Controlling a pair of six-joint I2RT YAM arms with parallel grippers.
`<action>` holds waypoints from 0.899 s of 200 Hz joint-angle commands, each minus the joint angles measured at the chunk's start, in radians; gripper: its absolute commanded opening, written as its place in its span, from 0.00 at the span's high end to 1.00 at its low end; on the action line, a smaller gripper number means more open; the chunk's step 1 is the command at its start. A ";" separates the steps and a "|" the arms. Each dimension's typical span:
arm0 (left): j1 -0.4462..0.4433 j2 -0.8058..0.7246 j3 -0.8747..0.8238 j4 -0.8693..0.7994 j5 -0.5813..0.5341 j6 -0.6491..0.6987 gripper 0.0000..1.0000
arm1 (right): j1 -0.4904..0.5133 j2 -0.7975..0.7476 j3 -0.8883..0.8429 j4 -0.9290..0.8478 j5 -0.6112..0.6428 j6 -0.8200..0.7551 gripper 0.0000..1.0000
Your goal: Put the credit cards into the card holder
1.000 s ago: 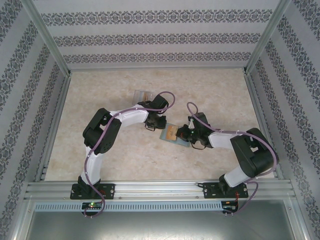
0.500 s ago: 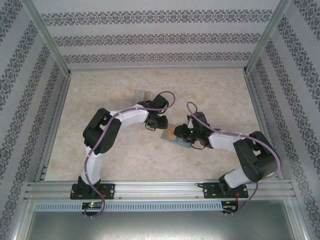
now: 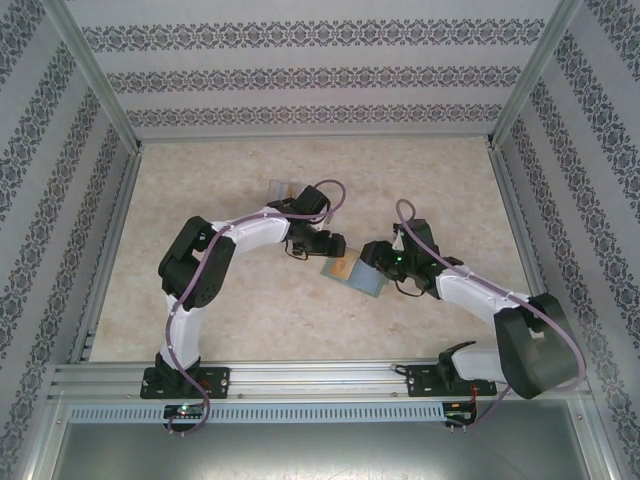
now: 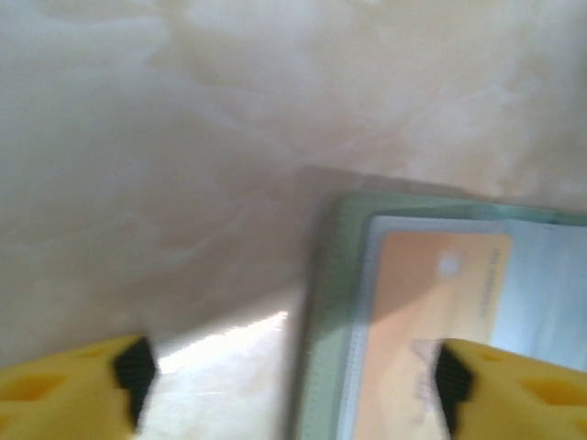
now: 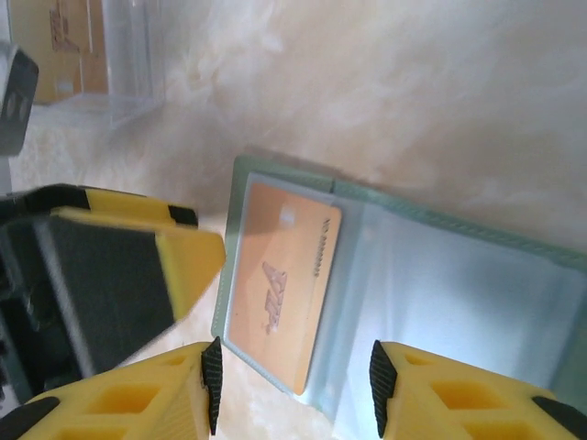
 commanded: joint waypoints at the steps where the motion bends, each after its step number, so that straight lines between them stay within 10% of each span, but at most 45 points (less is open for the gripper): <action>1: -0.017 -0.005 0.016 -0.050 0.060 0.080 0.00 | -0.046 -0.065 -0.031 -0.048 0.038 -0.042 0.51; 59: -0.115 0.058 0.150 -0.267 -0.199 0.143 0.01 | -0.122 -0.198 -0.045 -0.056 0.063 -0.094 0.49; 180: -0.202 0.156 0.272 -0.337 -0.338 0.130 0.01 | -0.158 -0.214 -0.069 -0.041 0.045 -0.104 0.47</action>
